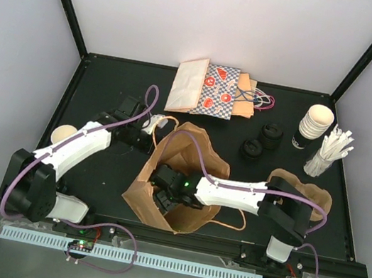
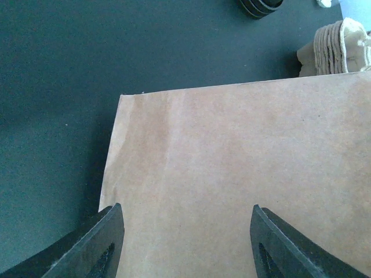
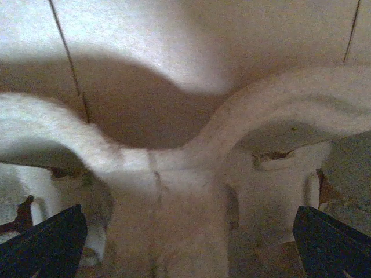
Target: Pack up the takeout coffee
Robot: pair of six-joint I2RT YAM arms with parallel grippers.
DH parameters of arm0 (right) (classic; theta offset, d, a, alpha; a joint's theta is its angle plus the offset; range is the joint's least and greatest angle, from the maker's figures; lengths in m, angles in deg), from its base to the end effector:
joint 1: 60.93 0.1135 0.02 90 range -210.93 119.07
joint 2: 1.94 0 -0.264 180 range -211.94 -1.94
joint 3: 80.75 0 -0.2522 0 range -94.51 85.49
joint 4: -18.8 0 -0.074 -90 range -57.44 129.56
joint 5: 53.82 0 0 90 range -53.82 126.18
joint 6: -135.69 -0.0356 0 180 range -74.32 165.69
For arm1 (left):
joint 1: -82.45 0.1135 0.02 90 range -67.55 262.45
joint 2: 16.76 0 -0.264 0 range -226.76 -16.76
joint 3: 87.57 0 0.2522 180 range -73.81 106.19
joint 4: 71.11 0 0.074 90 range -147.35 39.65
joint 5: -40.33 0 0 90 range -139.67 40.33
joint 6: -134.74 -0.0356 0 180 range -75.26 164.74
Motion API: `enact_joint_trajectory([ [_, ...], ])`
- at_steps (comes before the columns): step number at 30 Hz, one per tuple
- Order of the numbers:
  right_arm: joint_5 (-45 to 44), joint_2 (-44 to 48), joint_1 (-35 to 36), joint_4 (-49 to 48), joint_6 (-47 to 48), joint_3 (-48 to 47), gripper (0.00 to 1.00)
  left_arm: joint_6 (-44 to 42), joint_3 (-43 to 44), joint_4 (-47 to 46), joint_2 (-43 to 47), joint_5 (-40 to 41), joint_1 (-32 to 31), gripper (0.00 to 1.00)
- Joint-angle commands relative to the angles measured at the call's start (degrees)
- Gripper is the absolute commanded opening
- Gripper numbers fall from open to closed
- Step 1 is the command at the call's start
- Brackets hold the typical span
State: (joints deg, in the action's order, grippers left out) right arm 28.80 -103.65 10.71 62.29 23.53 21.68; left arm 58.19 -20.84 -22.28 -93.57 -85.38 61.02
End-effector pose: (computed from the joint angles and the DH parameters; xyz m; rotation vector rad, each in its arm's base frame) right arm 0.1131 0.3263 0.1678 -1.1267 2.5295 0.2777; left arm 0.2356 -0.1148 0.2383 0.4177 2.6047 -1.0265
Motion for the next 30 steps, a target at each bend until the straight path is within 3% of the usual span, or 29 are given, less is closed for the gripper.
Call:
enact_joint_trajectory([
  [1, 2.17, -0.60, -1.51, 0.93, -0.06, -1.38, 1.00, -1.86, 0.82, 0.71, 2.03, -2.32, 0.07, 0.62],
  [8, -3.94, 2.87, -1.52, 7.57, 0.47, -3.85, 1.00, -1.38, 3.39, 2.49, 5.10, 1.17, 0.18, 0.64],
  [18, -6.51, 6.86, -1.50, 16.47, 0.53, -7.51, 1.00, -0.31, 7.30, 4.56, 8.33, 3.77, 0.33, 0.76],
  [30, -8.23, 10.77, -1.53, 20.30, 0.26, -8.43, 1.00, -2.89, 16.82, 12.58, 18.98, 9.98, 0.34, 0.80],
])
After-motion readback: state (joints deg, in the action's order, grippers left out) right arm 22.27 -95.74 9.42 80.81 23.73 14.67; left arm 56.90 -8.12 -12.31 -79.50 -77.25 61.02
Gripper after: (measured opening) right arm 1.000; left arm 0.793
